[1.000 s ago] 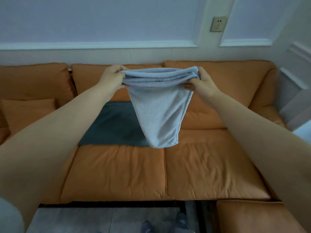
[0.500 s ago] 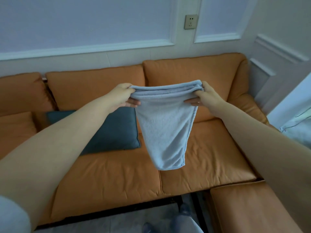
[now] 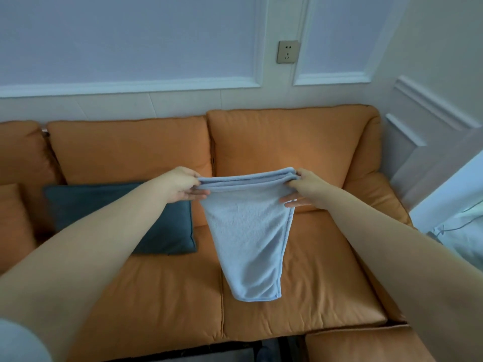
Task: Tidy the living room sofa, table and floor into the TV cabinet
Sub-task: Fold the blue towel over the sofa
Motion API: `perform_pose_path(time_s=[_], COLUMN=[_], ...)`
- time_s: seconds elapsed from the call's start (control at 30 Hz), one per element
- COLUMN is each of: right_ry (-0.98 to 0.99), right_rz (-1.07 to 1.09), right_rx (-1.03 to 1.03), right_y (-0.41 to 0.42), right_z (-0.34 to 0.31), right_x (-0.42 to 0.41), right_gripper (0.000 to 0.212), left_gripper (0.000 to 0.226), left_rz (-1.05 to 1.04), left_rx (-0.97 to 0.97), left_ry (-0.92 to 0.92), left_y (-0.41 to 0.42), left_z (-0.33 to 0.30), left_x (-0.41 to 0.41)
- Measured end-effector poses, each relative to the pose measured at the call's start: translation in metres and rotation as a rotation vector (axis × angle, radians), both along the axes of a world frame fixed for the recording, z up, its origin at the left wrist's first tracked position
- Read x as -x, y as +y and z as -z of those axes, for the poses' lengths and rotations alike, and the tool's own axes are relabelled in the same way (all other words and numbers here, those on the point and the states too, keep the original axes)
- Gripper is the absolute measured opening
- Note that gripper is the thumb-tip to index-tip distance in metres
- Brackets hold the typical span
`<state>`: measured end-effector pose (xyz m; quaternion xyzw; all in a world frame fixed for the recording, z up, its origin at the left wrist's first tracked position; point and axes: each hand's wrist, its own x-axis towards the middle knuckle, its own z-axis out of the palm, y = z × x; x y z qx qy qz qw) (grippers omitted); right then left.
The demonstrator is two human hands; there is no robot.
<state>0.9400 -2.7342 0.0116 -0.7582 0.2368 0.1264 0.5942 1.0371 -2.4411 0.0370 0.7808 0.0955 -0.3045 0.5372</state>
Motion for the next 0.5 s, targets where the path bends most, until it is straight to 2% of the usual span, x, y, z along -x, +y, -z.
perform_pose_path(time_s=[0.13,0.2,0.27,0.37,0.5], right_ry=[-0.126,-0.211,-0.311,-0.473,-0.579], right_rz=[-0.012,0.026,0.066,0.134,0.141], right_rx=[0.146,0.291,0.412,0.403,0.345], right_y=[-0.033,-0.044,-0.045,-0.044,-0.038], right_z=[0.003,-0.001,-0.013,-0.023,-0.005], right_x=[-0.041,-0.056,-0.063,-0.062,-0.039], right_gripper=[0.023,0.028,0.021,0.005,0.004], left_gripper=[0.025,0.024,0.025,0.031,0.028], left_rz=[-0.144,-0.201,-0.201,-0.187,-0.145], left_rx=[0.052,0.067,0.033,-0.019,0.003], left_ry=[-0.135,-0.257,-0.433,-0.642,-0.657], left_y=[-0.033,-0.044,-0.049,-0.049,-0.041], left_z=[-0.006,-0.015,-0.020,-0.026,-0.014], left_x=[-0.023,-0.033,-0.038,-0.034,-0.013])
